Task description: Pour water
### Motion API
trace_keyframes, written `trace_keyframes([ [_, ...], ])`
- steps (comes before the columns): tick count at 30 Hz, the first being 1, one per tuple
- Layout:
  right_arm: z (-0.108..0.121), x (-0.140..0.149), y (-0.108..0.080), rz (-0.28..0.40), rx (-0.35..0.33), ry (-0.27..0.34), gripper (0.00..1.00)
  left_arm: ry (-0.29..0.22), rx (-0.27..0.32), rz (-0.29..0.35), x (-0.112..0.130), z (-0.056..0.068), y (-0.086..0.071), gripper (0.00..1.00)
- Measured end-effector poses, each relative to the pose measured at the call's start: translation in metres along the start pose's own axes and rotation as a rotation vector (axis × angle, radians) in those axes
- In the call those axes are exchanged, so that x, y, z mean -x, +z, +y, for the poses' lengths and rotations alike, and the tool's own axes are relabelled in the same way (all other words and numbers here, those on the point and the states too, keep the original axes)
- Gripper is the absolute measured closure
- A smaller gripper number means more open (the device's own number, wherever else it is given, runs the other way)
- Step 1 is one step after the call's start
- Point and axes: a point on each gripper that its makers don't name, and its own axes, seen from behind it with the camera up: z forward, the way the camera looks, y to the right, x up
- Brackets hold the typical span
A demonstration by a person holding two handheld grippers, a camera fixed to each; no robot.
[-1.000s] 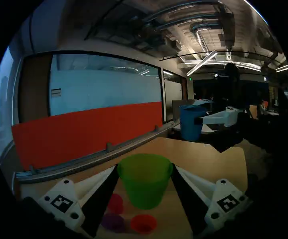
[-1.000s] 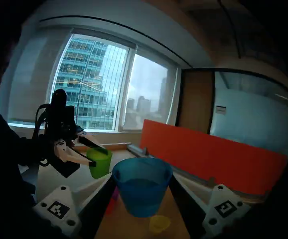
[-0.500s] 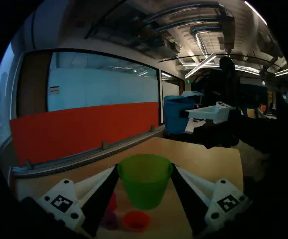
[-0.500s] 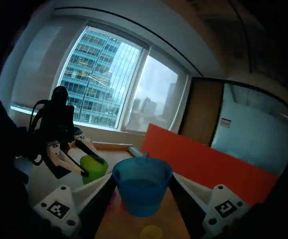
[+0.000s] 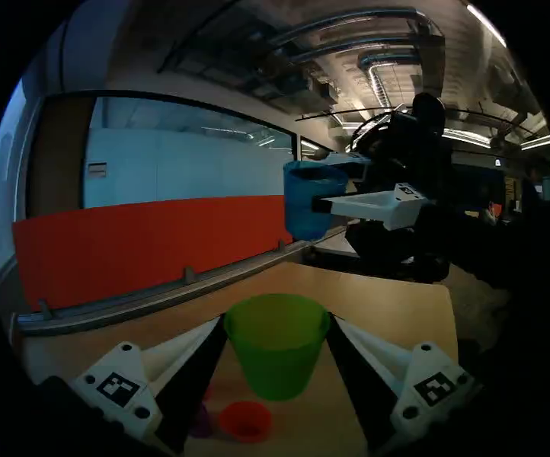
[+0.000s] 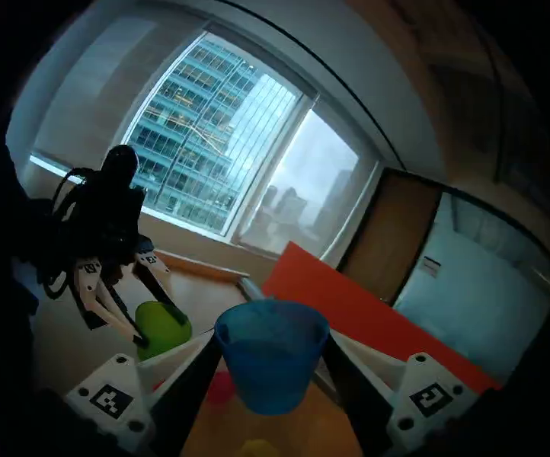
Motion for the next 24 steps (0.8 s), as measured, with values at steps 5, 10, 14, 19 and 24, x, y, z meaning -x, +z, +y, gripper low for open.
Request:
trace_keyframes([
  [5,0.002,-0.003,0.007,-0.007,0.002,-0.067,0.1,-0.002,0.01,-0.002,0.004,0.005,0.004,0.1],
  [10,0.001,-0.008,0.014,-0.008,0.005,-0.135,0.1,-0.015,0.024,0.005,0.005,0.009,0.008,0.1],
  [14,0.002,-0.013,0.019,-0.006,0.004,-0.181,0.1,-0.016,0.038,0.002,0.006,0.014,0.012,0.1],
  [19,0.006,-0.019,0.024,-0.003,0.014,-0.245,0.1,-0.01,0.051,-0.001,0.006,0.019,0.015,0.1],
  [24,0.007,-0.023,0.029,-0.004,0.018,-0.306,0.1,-0.01,0.065,0.0,0.005,0.023,0.018,0.1],
])
